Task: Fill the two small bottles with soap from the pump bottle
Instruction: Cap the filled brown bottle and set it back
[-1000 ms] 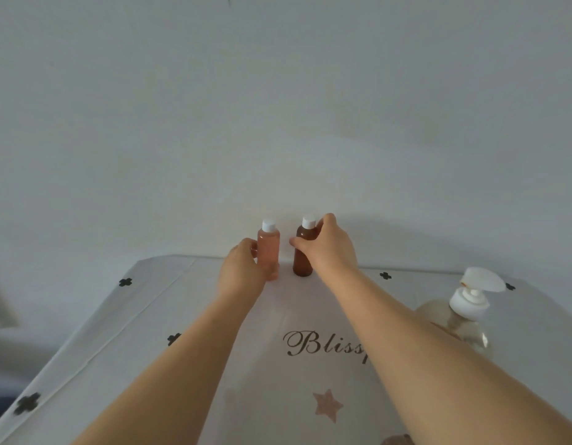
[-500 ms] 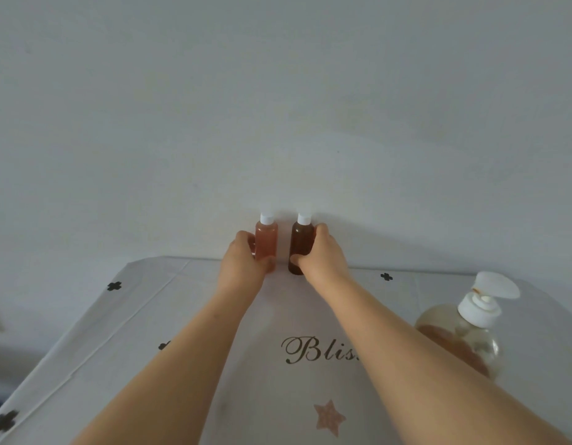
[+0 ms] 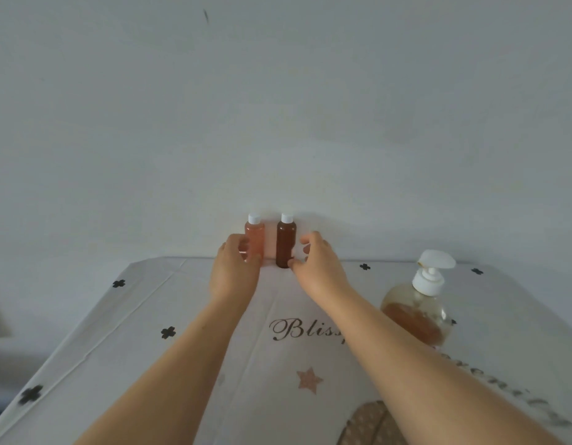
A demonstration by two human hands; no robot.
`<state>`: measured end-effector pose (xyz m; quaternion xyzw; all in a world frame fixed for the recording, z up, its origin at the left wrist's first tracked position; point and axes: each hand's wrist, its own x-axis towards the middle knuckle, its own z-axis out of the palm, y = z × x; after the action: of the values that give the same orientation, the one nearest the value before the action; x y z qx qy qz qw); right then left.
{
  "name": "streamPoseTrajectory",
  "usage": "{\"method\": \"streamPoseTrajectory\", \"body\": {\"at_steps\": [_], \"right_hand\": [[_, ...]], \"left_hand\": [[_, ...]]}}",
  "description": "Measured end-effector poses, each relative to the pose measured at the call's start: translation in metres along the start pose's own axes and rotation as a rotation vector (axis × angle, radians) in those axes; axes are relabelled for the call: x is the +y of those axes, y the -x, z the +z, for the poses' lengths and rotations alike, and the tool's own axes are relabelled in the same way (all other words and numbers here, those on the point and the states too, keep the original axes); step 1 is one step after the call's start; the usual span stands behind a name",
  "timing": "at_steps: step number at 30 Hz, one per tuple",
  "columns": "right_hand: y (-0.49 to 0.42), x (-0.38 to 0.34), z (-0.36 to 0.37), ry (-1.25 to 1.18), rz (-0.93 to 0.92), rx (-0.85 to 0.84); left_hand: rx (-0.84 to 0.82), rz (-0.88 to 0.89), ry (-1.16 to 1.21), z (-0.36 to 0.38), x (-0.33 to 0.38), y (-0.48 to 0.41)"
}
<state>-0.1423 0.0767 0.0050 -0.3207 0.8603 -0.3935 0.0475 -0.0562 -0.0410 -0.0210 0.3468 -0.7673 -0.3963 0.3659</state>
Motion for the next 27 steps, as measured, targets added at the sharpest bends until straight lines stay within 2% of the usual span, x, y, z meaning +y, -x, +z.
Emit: {"method": "streamPoseTrajectory", "body": {"at_steps": [5,9,14,17,21,24,27], "right_hand": [[0.058,0.009,-0.036,0.014,-0.1,-0.014],[0.11,0.02,-0.072,-0.045,-0.148,0.027],[0.155,0.051,-0.117,-0.072,-0.161,0.263],[0.161,0.083,-0.137,-0.04,-0.066,0.38],[0.16,0.114,-0.141,-0.014,0.195,0.134],[0.157,0.119,-0.133,-0.026,0.21,0.035],[0.149,0.118,-0.125,-0.023,0.181,0.074]], "left_hand": [[0.004,0.021,0.085,-0.012,0.024,0.039],[-0.069,0.03,0.106,-0.01,0.049,0.072],[-0.242,0.072,0.151,0.006,0.07,0.113],[-0.33,0.08,0.148,0.02,0.074,0.134],[-0.466,0.073,0.119,0.037,0.076,0.158],[-0.529,0.088,0.094,0.046,0.078,0.167],[-0.534,0.092,0.096,0.053,0.079,0.168]]}}
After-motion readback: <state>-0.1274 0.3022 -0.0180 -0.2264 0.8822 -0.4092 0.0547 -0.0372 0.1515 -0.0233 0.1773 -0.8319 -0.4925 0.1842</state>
